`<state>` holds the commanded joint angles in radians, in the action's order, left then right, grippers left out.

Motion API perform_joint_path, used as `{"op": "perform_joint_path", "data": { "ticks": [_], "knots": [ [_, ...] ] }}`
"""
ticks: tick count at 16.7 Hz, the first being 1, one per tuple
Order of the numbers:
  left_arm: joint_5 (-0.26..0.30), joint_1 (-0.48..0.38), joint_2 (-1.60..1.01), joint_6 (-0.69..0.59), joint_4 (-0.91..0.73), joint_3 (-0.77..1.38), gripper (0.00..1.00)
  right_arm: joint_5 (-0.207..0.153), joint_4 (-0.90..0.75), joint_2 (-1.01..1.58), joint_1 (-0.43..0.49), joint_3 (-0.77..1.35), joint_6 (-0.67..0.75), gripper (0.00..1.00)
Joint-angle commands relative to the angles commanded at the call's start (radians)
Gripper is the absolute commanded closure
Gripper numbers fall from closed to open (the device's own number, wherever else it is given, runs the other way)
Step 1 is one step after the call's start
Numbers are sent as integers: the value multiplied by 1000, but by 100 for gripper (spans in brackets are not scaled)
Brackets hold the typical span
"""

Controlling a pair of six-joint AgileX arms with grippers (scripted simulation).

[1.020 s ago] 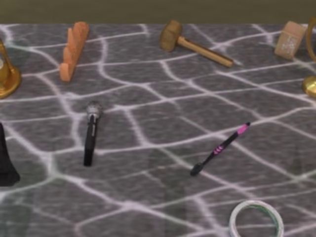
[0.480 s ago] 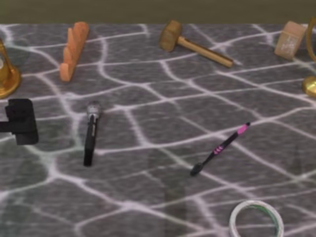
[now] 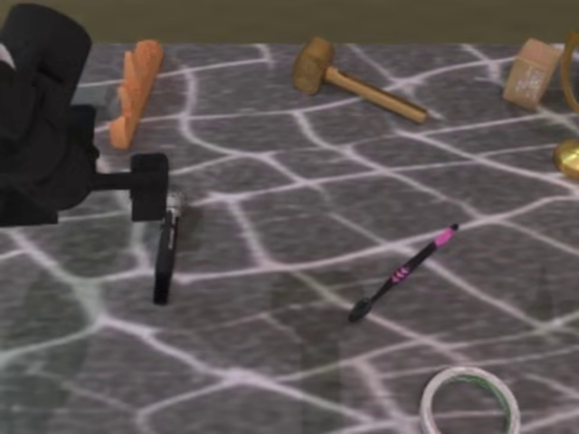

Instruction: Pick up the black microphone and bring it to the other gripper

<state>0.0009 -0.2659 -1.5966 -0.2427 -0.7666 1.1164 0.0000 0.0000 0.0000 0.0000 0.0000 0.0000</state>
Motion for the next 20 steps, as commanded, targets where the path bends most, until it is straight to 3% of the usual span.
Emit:
{"op": "perform_joint_path", "data": {
  "ticks": [6,12,16,20],
  "knots": [
    [1,-59,-321,-53,-155,255,0,0,0,0,0,0,0,0],
    [0,-65,-361,-60,-173,289,0,0,0,0,0,0,0,0],
    [1,-62,-384,-56,-132,268,0,0,0,0,0,0,0,0],
    [2,-63,-482,-56,40,206,0,0,0,0,0,0,0,0]
  ]
}}
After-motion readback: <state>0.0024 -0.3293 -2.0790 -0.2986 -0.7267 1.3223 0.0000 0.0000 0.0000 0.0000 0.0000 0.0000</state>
